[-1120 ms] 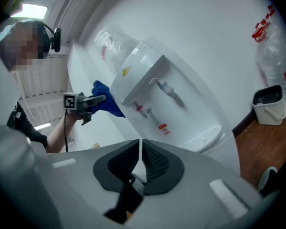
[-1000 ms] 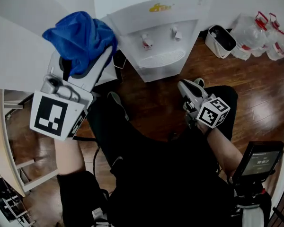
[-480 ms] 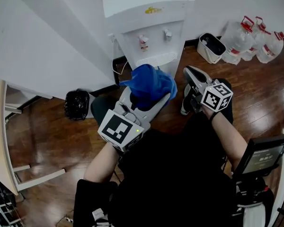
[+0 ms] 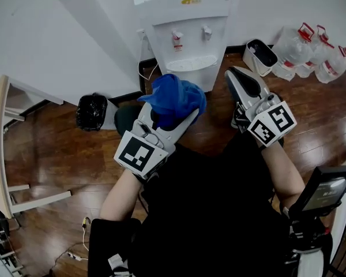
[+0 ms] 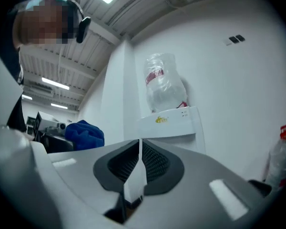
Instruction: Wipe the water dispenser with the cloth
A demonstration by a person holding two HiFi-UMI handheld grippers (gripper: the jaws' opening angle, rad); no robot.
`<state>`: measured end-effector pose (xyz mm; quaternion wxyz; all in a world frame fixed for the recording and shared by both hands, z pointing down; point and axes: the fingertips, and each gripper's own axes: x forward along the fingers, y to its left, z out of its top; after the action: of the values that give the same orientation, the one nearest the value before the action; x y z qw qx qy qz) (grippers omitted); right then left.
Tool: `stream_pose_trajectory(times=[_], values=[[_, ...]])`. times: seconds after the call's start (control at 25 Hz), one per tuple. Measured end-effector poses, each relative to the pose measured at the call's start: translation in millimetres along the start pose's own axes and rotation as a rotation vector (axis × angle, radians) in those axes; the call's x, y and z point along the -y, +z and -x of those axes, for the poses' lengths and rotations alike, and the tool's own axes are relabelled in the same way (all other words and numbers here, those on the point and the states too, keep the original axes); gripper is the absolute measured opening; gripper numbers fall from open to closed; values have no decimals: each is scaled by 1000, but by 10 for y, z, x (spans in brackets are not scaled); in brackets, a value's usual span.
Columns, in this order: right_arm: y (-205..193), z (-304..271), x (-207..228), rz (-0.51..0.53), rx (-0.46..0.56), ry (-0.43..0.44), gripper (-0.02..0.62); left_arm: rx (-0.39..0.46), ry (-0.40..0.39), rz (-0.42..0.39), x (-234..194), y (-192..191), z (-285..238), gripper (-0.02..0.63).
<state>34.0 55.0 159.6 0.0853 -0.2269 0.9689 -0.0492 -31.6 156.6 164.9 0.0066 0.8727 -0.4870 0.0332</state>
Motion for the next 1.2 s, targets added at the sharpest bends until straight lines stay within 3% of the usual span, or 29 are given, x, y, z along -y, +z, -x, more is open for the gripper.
stream_pose_trajectory(times=[0.12, 0.28, 0.4, 0.56, 0.84, 1.04, 1.2], values=[[-197, 95, 147, 57, -25, -56, 23, -1, 61, 26, -193, -94, -211, 200], [-605, 104, 463, 28, -80, -137, 23, -2, 87, 27, -370, -414, -623, 201], [-876, -122, 618, 13, -100, -126, 23, -45, 123, 61, -531, -772, -844, 201], [-1128, -139, 751, -8, -158, -150, 23, -84, 82, 94, -464, -1197, -1132, 201], [-1456, -82, 574, -42, -245, -76, 23, -129, 107, 67, -405, -1394, -1094, 201], [-1548, -31, 467, -71, -264, -54, 23, -167, 95, 144, -356, -1652, -1064, 201], [-1515, -71, 324, -73, -241, 24, 23, -191, 111, 103, -269, -1704, -1059, 201]])
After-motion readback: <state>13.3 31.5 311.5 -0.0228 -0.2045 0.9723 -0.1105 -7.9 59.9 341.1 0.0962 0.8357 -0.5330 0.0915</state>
